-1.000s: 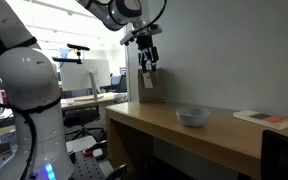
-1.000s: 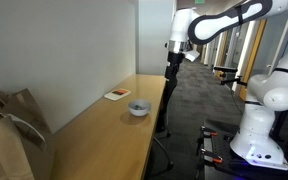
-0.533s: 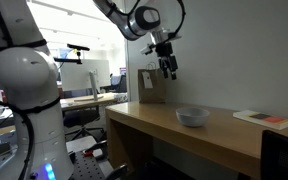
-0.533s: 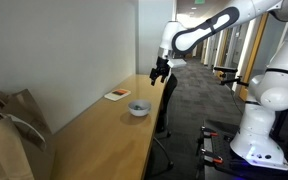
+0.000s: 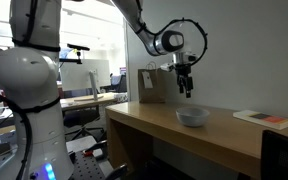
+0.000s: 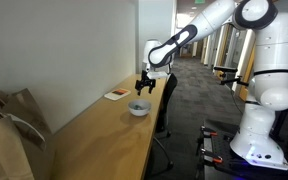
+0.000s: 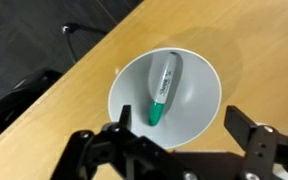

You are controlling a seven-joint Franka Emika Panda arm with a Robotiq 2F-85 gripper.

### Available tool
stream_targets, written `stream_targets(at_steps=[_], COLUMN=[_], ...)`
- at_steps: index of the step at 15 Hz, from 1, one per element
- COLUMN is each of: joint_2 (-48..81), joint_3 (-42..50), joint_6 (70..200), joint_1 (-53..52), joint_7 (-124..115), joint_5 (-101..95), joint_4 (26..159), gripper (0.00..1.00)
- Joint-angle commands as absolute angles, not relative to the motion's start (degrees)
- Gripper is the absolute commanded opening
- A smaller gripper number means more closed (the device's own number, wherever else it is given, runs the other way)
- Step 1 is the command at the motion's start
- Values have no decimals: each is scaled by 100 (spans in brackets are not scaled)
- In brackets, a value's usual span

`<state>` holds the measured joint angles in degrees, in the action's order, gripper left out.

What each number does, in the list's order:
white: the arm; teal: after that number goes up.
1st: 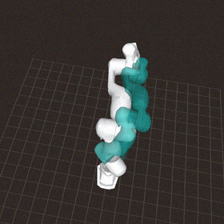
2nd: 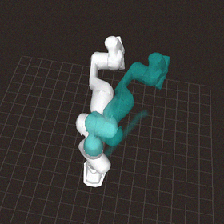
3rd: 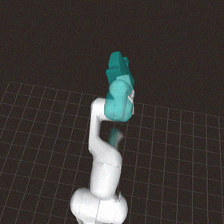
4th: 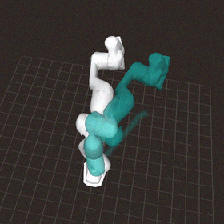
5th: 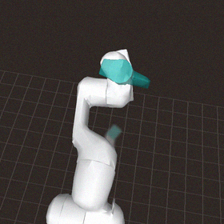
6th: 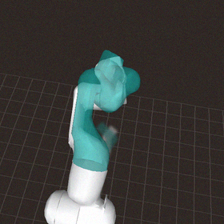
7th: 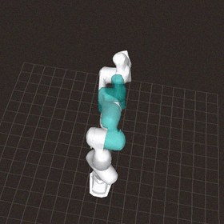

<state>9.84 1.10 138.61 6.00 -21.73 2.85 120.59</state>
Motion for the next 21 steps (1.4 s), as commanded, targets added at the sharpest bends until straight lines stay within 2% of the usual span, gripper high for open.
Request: stream_targets(at_steps=[1,10,11,13,21], joint_2=[1689,3132,3216,3338,3448], joint_3=[299,366,368,379,418], joint_6=[13927,13870,13858,13839,13813], joint_1=[478,548,549,539,564], joint_7=[-2298,-2152,-2158,-2170,-2123], joint_5=[540,1109,1148,1195,1200], joint_4=[11457,10358,10285,10172,10114], gripper=[100,98,92,70,8])
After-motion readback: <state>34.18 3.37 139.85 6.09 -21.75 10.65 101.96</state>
